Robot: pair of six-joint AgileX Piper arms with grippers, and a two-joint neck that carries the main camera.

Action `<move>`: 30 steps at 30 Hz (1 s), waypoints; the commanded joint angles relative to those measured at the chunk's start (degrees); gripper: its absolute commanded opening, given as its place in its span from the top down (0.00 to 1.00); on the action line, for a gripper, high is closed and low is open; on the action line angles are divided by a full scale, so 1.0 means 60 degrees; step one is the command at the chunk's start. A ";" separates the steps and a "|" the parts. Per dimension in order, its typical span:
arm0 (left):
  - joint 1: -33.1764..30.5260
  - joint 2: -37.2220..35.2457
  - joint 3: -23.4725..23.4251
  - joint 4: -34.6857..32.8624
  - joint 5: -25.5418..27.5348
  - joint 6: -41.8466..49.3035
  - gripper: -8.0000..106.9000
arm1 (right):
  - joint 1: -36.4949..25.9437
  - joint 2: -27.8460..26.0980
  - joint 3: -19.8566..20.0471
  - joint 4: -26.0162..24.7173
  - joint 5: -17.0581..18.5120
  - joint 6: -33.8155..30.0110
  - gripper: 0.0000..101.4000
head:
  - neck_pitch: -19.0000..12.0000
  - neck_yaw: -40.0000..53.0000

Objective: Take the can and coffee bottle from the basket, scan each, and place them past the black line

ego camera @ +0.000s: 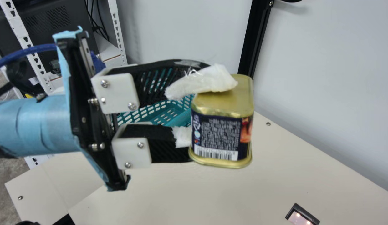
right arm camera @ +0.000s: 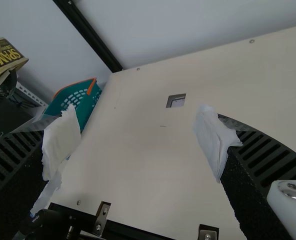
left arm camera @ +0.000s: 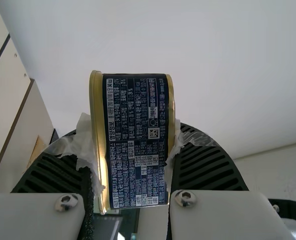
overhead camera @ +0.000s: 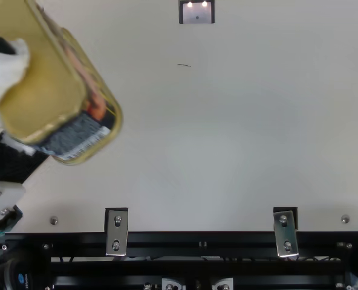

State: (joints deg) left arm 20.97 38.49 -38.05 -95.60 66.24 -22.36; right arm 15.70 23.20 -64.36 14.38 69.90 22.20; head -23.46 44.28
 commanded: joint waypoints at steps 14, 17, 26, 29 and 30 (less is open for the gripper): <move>0.0001 0.0051 0.0055 -0.0230 -0.0088 -0.0025 0.84 | 0.0000 0.0000 0.0000 0.0000 0.0000 0.0000 0.00 | -0.0238 0.0152; 0.0049 0.0036 0.0139 -0.0667 -0.0306 -0.0332 0.84 | 0.0000 0.0000 0.0000 0.0000 0.0000 0.0000 0.00 | -0.0238 0.0152; 0.0033 -0.0411 -0.0194 -0.0782 -0.0904 -0.1700 0.84 | 0.0000 0.0000 0.0000 0.0000 0.0000 0.0000 0.00 | -0.0238 0.0152; 0.0033 -0.0411 -0.0194 -0.0717 -0.0965 -0.1740 0.84 | 0.0000 0.0000 0.0000 0.0000 0.0000 0.0000 0.00 | -0.0238 0.0152; 0.0033 -0.0411 -0.0194 -0.0698 -0.0965 -0.1740 0.84 | 0.0000 0.0000 0.0000 0.0000 0.0000 0.0000 0.00 | -0.0238 0.0152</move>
State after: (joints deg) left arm 21.17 36.03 -39.22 -99.78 60.64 -32.81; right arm 15.70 23.20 -64.36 14.38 69.90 22.20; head -23.46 44.28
